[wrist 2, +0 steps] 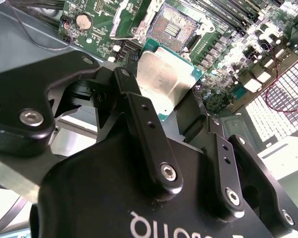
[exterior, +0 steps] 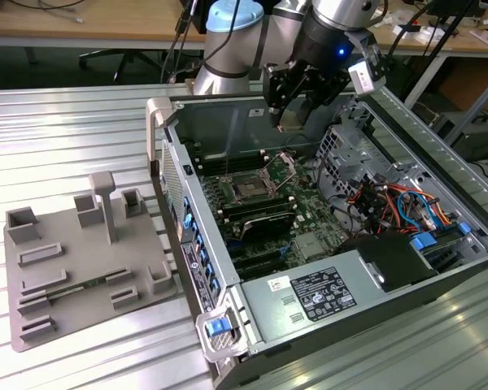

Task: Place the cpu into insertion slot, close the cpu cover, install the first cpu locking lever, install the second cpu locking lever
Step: 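Place the cpu into insertion slot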

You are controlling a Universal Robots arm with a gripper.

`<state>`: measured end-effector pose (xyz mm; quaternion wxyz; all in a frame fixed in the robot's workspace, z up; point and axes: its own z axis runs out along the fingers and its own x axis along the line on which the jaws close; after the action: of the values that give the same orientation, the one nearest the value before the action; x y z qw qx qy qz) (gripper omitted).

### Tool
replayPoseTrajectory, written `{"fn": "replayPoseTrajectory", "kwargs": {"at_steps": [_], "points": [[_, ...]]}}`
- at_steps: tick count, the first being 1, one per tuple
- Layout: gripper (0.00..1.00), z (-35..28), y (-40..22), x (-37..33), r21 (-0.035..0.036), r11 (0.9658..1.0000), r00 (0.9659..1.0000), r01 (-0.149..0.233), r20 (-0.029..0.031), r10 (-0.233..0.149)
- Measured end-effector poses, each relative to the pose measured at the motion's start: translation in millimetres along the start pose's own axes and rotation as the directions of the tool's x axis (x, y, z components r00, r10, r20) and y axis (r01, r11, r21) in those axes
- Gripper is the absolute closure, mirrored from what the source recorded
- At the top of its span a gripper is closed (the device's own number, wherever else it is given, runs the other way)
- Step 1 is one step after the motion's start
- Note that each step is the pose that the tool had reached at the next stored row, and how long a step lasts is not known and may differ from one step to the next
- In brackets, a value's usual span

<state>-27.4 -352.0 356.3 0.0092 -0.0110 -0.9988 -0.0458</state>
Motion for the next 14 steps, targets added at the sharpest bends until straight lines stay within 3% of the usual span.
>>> {"fn": "replayPoseTrajectory", "kwargs": {"at_steps": [14], "points": [[0.45, 3.2, -1.0, -0.1, 0.0000, 1.0000, 1.0000, 0.000, -0.0001, 0.000]]}}
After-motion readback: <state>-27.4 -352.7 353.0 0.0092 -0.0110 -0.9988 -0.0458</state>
